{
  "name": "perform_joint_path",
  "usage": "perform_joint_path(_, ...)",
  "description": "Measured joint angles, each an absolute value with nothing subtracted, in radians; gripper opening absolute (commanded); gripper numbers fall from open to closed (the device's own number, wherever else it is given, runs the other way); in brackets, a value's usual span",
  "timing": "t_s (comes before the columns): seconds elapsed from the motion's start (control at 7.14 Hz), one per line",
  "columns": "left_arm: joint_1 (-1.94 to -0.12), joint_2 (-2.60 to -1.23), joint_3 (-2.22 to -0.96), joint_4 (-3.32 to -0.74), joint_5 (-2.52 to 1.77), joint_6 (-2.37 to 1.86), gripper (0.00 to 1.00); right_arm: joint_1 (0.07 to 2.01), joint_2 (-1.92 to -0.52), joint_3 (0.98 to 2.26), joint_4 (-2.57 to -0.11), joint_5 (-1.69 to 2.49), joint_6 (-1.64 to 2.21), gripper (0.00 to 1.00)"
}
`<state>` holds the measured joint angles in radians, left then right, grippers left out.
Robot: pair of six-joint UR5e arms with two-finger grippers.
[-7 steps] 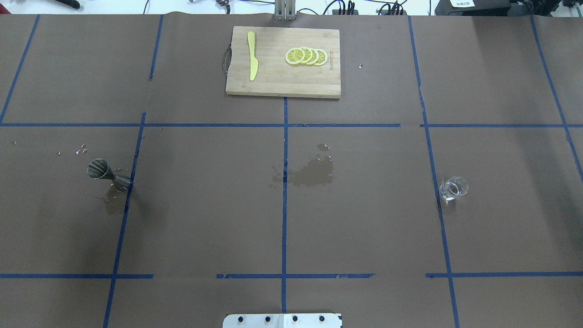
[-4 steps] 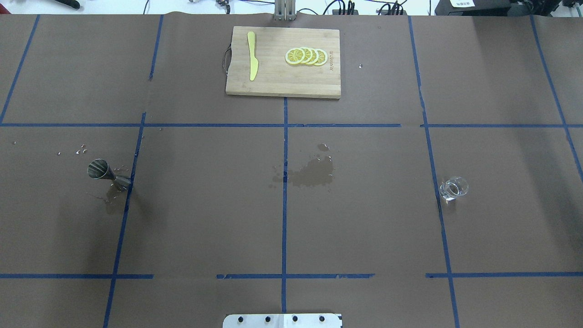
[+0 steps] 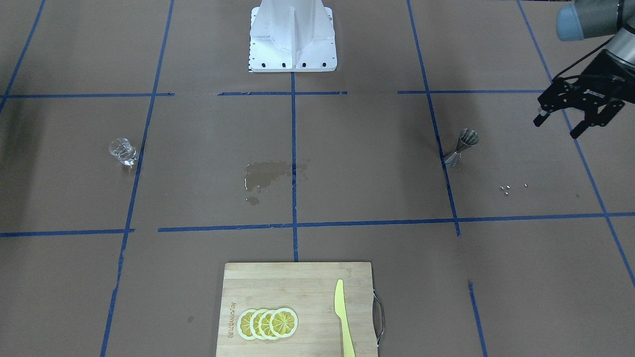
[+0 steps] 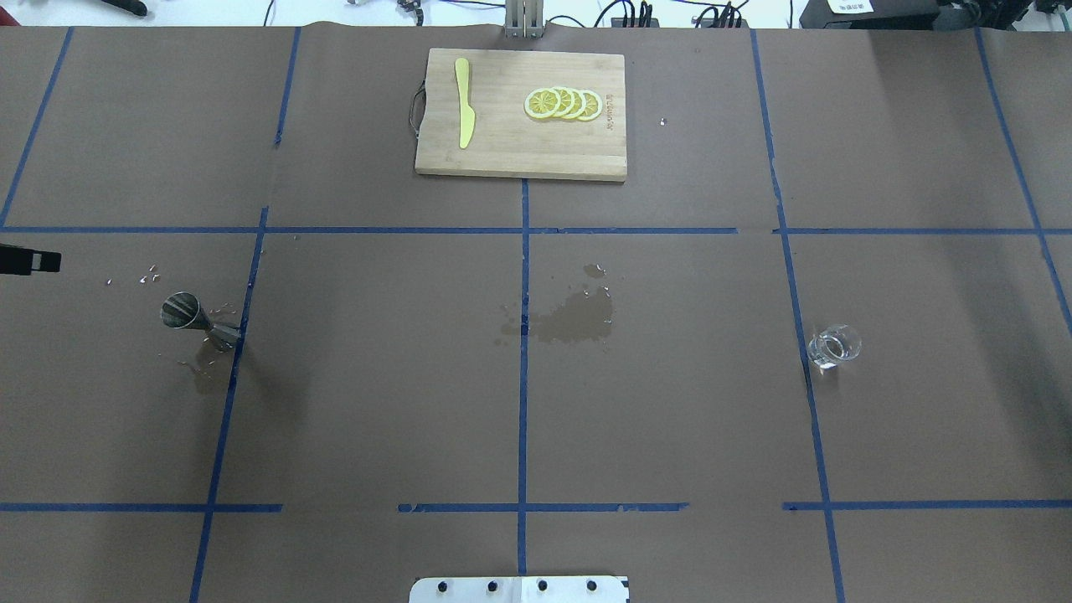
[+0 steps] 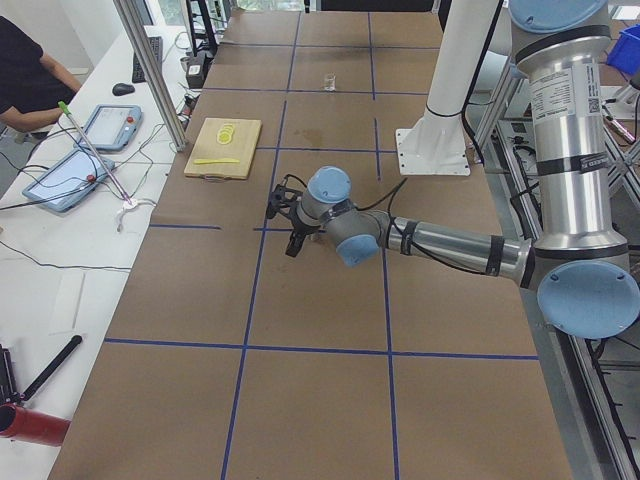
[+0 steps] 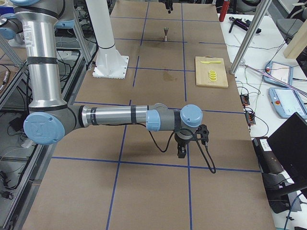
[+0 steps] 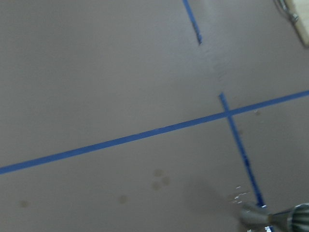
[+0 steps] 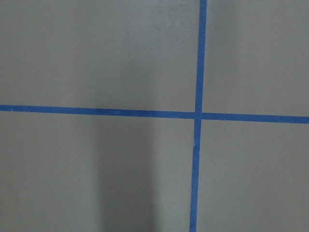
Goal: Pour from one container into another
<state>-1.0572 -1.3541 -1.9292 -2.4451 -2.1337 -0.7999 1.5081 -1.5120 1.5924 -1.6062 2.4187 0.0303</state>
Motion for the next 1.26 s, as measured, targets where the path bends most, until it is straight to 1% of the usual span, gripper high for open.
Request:
perform_joint_path(0.28,-0.921,-1.287,-2.057,-2.538,-1.989,-1.035,1.0,1.484,-1.526,1.602,-1.549,2.434,0.028,1.0)
perform_joint_path(0.42,-0.862,-1.258,-2.105,-2.554,-1.921,-1.089,1.0,1.479,-1.553,1.603,-1.469,2.437,0.032,1.0)
perform_joint_path(0.7,-0.677,-1.227,-2.138,-2.488,-1.669,-1.126,0.93,1.475,-1.584,1.604,-1.366,2.44,0.037,1.0)
perform_joint_path(0.84,-0.593,-1.223,-2.148,-2.462,-1.547,-1.163,0.93,1.474,-1.587,1.606,-1.352,2.441,0.038,1.0)
perform_joint_path(0.98,-0.501,-1.219,-2.153,-2.45,-1.414,-1.219,0.99,1.473,-1.588,1.607,-1.347,2.441,0.038,1.0)
perform_joint_path(1.26,-0.284,-1.209,-2.154,-2.409,-1.066,-1.307,0.99,1.468,-1.588,1.607,-1.344,2.44,0.038,1.0)
